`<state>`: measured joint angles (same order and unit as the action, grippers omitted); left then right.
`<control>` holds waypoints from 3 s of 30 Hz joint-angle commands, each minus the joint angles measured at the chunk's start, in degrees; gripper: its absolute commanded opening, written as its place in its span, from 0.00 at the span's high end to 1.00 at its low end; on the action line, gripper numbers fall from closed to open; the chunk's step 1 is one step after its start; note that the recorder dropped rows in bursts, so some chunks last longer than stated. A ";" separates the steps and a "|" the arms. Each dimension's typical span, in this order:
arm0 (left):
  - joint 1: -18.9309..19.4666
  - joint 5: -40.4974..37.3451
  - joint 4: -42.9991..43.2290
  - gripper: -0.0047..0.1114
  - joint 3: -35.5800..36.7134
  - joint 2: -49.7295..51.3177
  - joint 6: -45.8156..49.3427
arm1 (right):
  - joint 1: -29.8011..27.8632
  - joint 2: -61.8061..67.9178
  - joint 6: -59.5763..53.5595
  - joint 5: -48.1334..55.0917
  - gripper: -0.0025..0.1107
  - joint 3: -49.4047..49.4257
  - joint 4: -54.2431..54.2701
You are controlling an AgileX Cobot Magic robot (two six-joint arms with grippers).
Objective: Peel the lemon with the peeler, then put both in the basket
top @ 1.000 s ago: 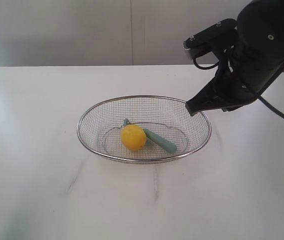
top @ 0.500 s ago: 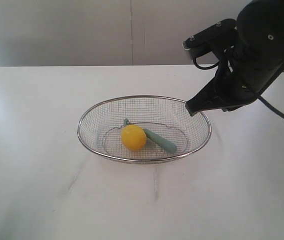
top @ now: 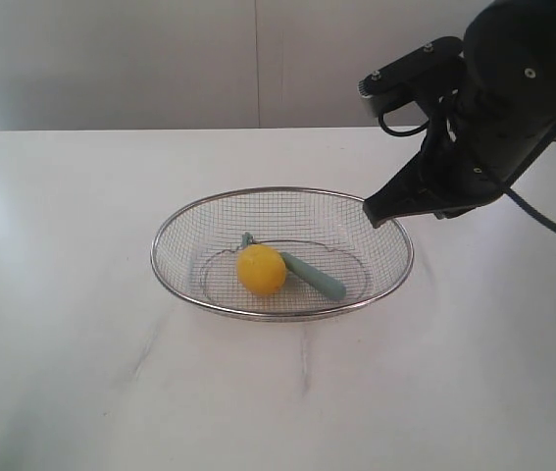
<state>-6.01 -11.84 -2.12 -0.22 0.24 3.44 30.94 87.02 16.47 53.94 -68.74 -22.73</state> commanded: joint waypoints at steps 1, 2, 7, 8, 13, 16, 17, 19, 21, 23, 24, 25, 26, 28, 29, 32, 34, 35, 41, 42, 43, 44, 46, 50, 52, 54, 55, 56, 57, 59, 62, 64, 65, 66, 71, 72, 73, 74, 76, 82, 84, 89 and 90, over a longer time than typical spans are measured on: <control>0.10 0.15 -0.17 0.96 0.22 -0.24 -0.01 | -0.10 -0.54 0.29 -0.32 0.92 0.11 -0.03; 0.10 0.15 -0.17 0.96 0.22 -0.24 -0.01 | -0.10 -0.54 0.29 -0.32 0.92 0.11 -0.03; 0.10 0.15 -0.17 0.96 0.22 -0.24 -0.01 | -0.10 -0.54 0.29 -0.46 0.92 0.11 -0.01; 0.10 0.15 -0.17 0.96 0.22 -0.24 -0.01 | -0.10 -0.54 0.29 -0.46 0.92 0.11 -0.01; 0.64 0.30 -0.17 0.96 0.22 -0.24 -0.01 | -0.10 -0.54 0.29 -0.46 0.92 0.11 -0.01; 0.64 0.30 -0.17 0.96 0.22 -0.24 -0.01 | -0.10 -0.54 0.29 -0.46 0.92 0.11 -0.01; 0.64 0.30 -0.17 0.96 0.22 -0.24 -0.01 | -0.10 -0.54 0.29 -0.59 0.92 0.11 0.07; 0.64 0.30 -0.17 0.96 0.22 -0.24 -0.01 | -0.10 -0.94 0.29 -0.47 0.92 0.11 0.07; 0.64 0.30 -0.17 0.96 0.22 -0.24 -0.01 | -0.10 -1.56 0.29 -0.47 0.92 0.11 -0.05; 0.64 0.30 -0.17 0.96 0.22 -0.24 -0.01 | -0.10 -3.05 0.29 -0.77 0.92 0.11 0.06; 0.64 0.30 -0.17 0.96 0.22 -0.24 -0.01 | -0.10 -3.82 0.29 -1.06 0.92 0.11 0.06; 0.64 0.30 -0.17 0.96 0.22 -0.24 -0.01 | -0.10 -4.74 0.29 -1.24 0.92 0.11 0.06; 0.64 0.30 -0.17 0.96 0.22 -0.24 -0.01 | -0.10 -6.26 0.29 -1.71 0.92 0.11 0.06; 0.64 0.30 -0.17 0.96 0.22 -0.24 -0.01 | -0.10 -8.96 0.29 -1.82 0.92 0.11 0.06; 0.64 0.30 -0.17 0.96 0.22 -0.24 -0.01 | -0.10 -10.85 0.29 -1.82 0.92 0.11 0.06; 0.64 0.30 -0.17 0.96 0.22 -0.24 -0.01 | -0.10 -15.68 0.29 -1.82 0.92 0.11 0.06; 0.64 0.30 -0.17 0.96 0.22 -0.24 -0.01 | -0.10 -19.00 0.29 -1.82 0.92 0.11 0.06; 0.64 0.30 -0.17 0.96 0.22 -0.24 -0.01 | -0.10 -20.78 0.29 -1.82 0.92 0.11 0.06; 0.64 0.30 -0.17 0.96 0.22 -0.24 -0.01 | -1.70 -31.51 0.29 -1.82 0.92 0.11 0.06; 0.64 0.30 -0.17 0.96 0.22 -0.24 -0.01 | -2.63 -33.06 0.29 -1.82 0.92 0.11 0.06; 0.64 0.30 -0.17 0.96 0.22 -0.24 -0.01 | -3.77 -35.07 0.29 -1.82 0.92 0.11 0.06; 0.64 0.30 -0.17 0.96 0.22 -0.24 -0.01 | -5.00 -37.02 0.29 -1.82 0.92 0.11 0.06; 0.64 0.30 -0.17 0.96 0.22 -0.24 -0.01 | -7.28 -40.84 0.29 -1.82 0.92 0.11 0.06; 0.64 0.30 -0.17 0.96 0.22 -0.24 -0.01 | -13.17 -50.35 0.29 -1.82 0.92 0.11 0.06; 0.64 0.30 -0.17 0.96 0.22 -0.24 -0.01 | -16.41 -54.96 0.29 -1.82 0.92 0.11 -0.29; 0.64 0.30 -0.17 0.96 0.22 -0.24 -0.01 | -19.27 -60.15 0.29 -1.82 0.92 0.11 -0.42; 0.64 0.30 -0.17 0.96 0.22 -0.24 -0.01 | -20.24 -62.23 0.29 -1.70 0.92 0.11 -0.42; 0.64 0.30 -0.17 0.96 0.22 -0.24 -0.01 | -21.29 -64.78 0.29 -1.70 0.92 0.11 -0.42; 0.64 0.30 -0.17 0.96 0.22 -0.24 -0.01 | -22.10 -67.29 0.29 -1.70 0.92 0.11 -0.42; 0.64 0.30 -0.17 0.96 0.22 -0.24 -0.01 | -22.77 -71.94 0.29 -1.58 0.92 0.11 -0.42; 0.64 0.30 -0.17 0.96 0.22 -0.24 -0.01 | -22.77 -77.59 0.29 -1.43 0.92 0.11 -0.42; 0.64 0.30 -0.17 0.96 0.22 -0.24 -0.01 | -22.77 -81.49 0.29 -1.35 0.92 0.11 -0.42; 0.64 0.30 -0.17 0.96 0.22 -0.24 -0.01 | -22.77 -82.19 0.29 -1.35 0.92 0.11 -0.42; 0.64 0.30 -0.17 0.96 0.22 -0.24 -0.01 | -22.77 -82.45 0.29 -1.35 0.92 0.11 -0.42; 0.64 0.30 -0.17 0.96 0.22 -0.24 -0.01 | -22.77 -79.73 0.29 -1.35 0.92 0.11 -0.16; 0.64 0.30 -0.17 0.96 0.22 -0.24 -0.01 | -22.77 -78.81 1.40 -1.35 0.92 0.11 -0.16; 0.64 0.30 -0.17 0.96 0.22 -0.24 -0.01 | -22.77 -77.81 1.78 -1.35 0.92 0.21 -0.16; 0.64 0.30 -0.17 0.96 0.22 -0.24 -0.01 | -22.77 -76.86 1.78 -1.35 0.92 0.21 -0.16; 0.64 0.30 -0.17 0.96 0.22 -0.24 -0.01 | -22.77 -75.37 1.78 -1.35 0.92 0.21 -0.16; 0.64 0.30 -0.17 0.96 0.22 -0.24 -0.01 | -22.77 -74.91 1.78 -0.99 0.92 0.21 0.17; 0.64 0.30 -0.17 0.96 0.22 -0.24 -0.01 | -22.77 -74.91 1.78 -0.87 0.92 0.21 0.17; 0.64 0.30 -0.17 0.96 0.22 -0.24 -0.01 | -22.77 -74.91 1.78 -0.87 0.92 0.21 0.17; 0.64 0.30 -0.17 0.96 0.22 -0.24 -0.01 | -22.51 -74.91 1.78 -0.98 0.92 0.50 -0.02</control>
<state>-5.44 -11.76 -2.12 -0.22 0.24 3.52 8.60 11.99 17.95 52.89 -68.78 -22.75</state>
